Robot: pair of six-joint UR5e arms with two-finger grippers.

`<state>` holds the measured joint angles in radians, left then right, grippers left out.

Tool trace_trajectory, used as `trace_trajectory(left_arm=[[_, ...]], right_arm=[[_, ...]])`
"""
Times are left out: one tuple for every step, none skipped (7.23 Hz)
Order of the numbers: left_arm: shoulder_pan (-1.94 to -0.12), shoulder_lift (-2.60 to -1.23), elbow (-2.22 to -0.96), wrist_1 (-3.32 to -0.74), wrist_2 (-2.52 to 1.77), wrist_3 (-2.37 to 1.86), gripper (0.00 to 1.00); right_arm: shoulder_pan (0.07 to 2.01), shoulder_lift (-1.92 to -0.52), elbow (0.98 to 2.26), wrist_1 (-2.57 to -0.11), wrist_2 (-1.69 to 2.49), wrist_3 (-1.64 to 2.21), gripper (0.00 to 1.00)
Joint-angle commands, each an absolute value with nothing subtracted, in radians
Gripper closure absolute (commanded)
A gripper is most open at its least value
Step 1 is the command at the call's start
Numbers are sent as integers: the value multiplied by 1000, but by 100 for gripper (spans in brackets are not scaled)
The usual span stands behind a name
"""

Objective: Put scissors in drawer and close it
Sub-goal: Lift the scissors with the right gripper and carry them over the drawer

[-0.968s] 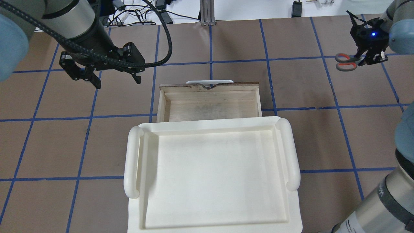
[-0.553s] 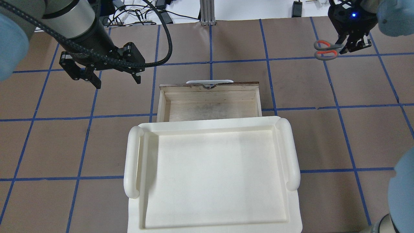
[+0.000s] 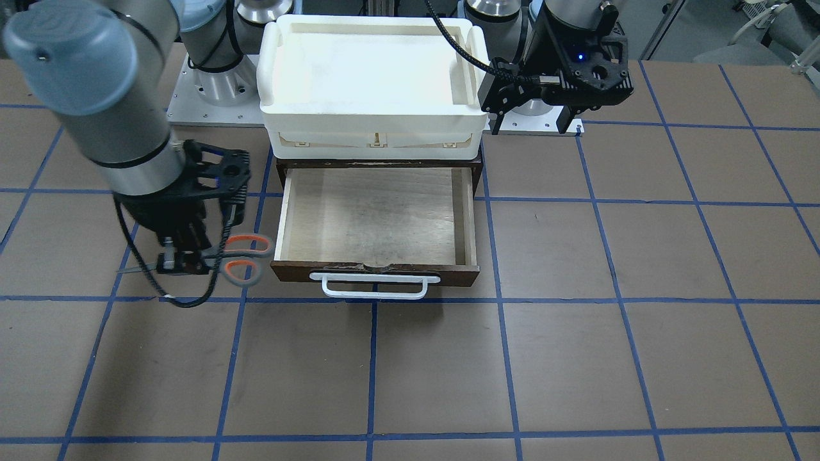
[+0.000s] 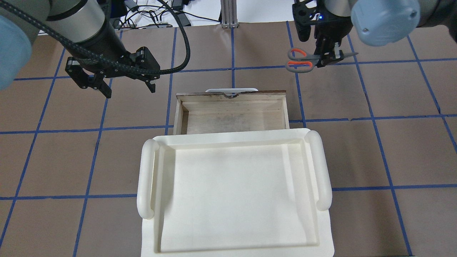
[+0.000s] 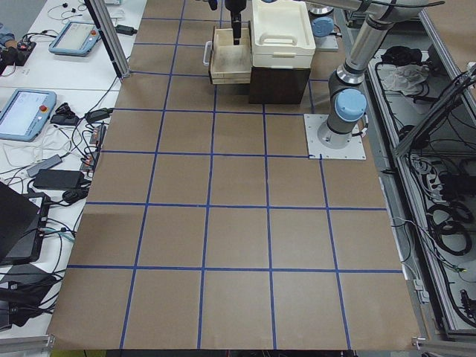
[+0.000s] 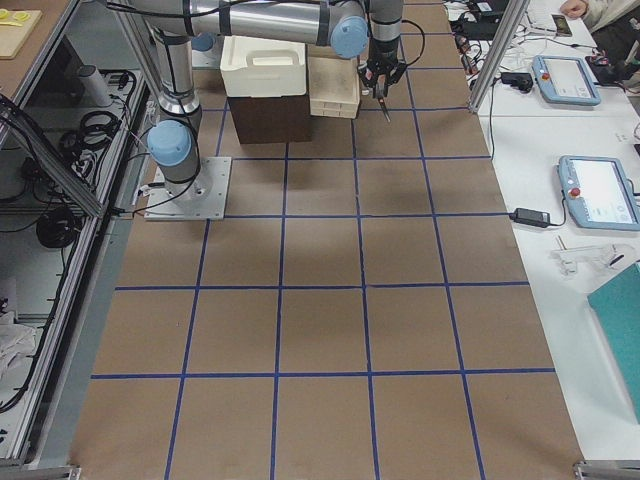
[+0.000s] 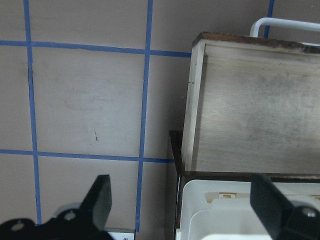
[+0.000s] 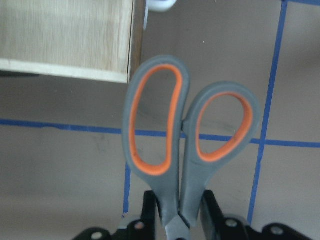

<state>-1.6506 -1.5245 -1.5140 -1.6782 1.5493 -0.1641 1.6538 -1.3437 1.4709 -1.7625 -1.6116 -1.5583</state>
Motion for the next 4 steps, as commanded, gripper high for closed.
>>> trace_trajectory(left_arm=[[-1651,-1525,-1514,-1678,1549,-164,0],[-1651,-1525,-1514,-1678,1549,-164,0],[-1651,-1525,-1514,-1678,1549,-164,0],[-1651,-1525,-1514,-1678,1549,-164,0]], right_arm=[[1805,-1336,1477,-1758,-1608,-1369,100],[1859,-1318,1479,-1758,-1600,-1303,100],[1920,-1303,1479,-1755,-1601,-1234,100],[1971,-1284,1479,-1758,-1611,-1183,100]])
